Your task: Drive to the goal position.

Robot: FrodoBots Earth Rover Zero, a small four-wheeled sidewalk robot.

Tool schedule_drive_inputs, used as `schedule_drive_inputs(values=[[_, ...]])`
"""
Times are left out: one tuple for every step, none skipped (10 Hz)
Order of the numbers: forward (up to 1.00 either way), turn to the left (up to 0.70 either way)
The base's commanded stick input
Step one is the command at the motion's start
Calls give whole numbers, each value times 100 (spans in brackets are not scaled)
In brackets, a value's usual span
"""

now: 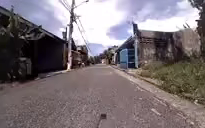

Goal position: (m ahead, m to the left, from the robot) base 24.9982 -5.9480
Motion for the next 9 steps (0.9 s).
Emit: schedule_drive_inputs(values=[[70,0],[70,0],[70,0],[70,0],[70,0],[70,0],[70,0],[70,0],[70,0]])
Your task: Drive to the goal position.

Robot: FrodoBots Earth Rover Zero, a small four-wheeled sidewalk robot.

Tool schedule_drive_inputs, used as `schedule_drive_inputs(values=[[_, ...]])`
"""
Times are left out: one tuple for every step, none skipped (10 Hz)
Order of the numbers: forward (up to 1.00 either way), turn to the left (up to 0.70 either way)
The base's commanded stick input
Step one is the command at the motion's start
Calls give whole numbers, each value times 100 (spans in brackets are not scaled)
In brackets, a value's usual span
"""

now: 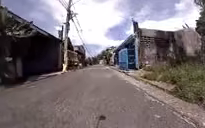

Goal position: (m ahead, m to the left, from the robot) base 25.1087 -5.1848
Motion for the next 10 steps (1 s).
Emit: schedule_drive_inputs(values=[[70,0],[70,0],[70,0],[70,0],[70,0],[70,0],[70,0],[70,0],[70,0],[70,0]])
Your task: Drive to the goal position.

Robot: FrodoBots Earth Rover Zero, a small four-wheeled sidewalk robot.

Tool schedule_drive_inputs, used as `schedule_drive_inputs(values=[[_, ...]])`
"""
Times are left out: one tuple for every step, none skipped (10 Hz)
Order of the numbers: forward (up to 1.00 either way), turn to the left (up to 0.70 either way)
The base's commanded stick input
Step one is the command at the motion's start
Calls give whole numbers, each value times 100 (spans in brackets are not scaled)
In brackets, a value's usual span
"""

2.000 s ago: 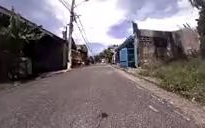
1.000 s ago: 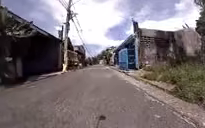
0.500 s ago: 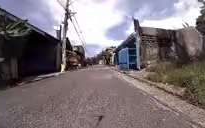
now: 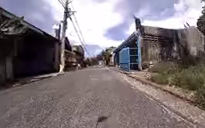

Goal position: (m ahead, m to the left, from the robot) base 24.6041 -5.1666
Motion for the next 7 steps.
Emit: schedule_drive_inputs(values=[[70,0],[70,0],[70,0],[70,0],[70,0],[70,0],[70,0]])
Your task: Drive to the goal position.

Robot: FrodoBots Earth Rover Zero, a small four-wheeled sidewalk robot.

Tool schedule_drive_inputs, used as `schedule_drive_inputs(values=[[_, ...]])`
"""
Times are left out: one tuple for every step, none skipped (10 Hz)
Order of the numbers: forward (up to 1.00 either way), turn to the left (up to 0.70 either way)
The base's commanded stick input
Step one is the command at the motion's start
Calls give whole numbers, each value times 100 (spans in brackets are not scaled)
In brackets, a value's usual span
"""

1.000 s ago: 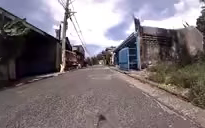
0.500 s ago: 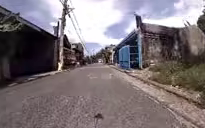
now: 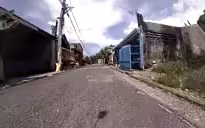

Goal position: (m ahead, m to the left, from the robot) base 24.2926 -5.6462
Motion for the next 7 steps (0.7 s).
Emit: schedule_drive_inputs(values=[[70,0],[70,0],[70,0],[70,0],[70,0],[70,0],[70,0]])
